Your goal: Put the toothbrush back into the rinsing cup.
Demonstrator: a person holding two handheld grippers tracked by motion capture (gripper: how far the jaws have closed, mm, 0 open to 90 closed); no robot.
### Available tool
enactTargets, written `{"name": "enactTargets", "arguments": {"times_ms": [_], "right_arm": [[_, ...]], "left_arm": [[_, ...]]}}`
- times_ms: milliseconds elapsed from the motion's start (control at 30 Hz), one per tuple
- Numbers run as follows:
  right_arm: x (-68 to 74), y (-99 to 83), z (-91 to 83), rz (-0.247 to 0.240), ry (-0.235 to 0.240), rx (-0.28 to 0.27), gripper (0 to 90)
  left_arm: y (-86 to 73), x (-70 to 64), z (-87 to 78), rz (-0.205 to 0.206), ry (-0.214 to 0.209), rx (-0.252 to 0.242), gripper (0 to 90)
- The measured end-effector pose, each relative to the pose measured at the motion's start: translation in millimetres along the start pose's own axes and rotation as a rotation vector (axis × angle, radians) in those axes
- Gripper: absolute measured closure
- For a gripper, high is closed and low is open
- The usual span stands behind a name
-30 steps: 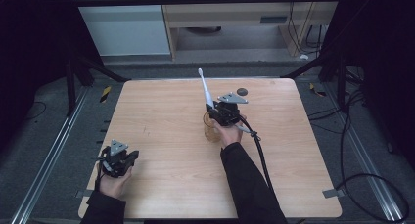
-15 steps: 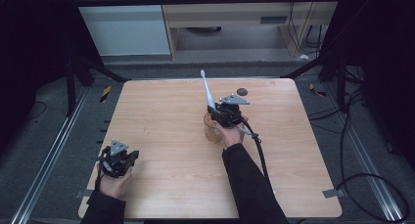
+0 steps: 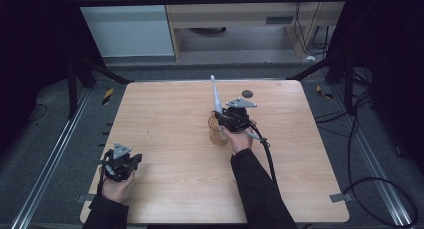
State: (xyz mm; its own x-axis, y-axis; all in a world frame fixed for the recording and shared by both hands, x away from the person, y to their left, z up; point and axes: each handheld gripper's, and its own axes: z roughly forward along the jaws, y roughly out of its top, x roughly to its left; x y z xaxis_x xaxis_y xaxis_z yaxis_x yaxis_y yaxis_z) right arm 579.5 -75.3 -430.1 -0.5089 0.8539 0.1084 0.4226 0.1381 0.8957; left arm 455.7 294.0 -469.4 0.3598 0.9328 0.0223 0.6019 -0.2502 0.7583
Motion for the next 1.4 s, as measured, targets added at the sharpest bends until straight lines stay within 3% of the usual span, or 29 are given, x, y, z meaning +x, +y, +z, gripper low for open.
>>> {"name": "enactTargets", "arguments": {"times_ms": [700,1067,1400], "right_arm": [[-3.3,-10.9,-1.9,-0.004,0.005,0.048,65.5],[-4.7,-5.7,-12.0,-0.002,0.002,0.006,61.1],[-3.0,0.6,-22.7,-0.004,0.036,-0.036,63.1]], "left_arm": [[-0.1,-0.4,0.4,0.002,0.001,0.002,89.1],[0.0,-0.9,0.5,0.003,0.0,0.002,89.0],[0.1,-1.1,0.1,0.003,0.0,-0.001,89.0]]}}
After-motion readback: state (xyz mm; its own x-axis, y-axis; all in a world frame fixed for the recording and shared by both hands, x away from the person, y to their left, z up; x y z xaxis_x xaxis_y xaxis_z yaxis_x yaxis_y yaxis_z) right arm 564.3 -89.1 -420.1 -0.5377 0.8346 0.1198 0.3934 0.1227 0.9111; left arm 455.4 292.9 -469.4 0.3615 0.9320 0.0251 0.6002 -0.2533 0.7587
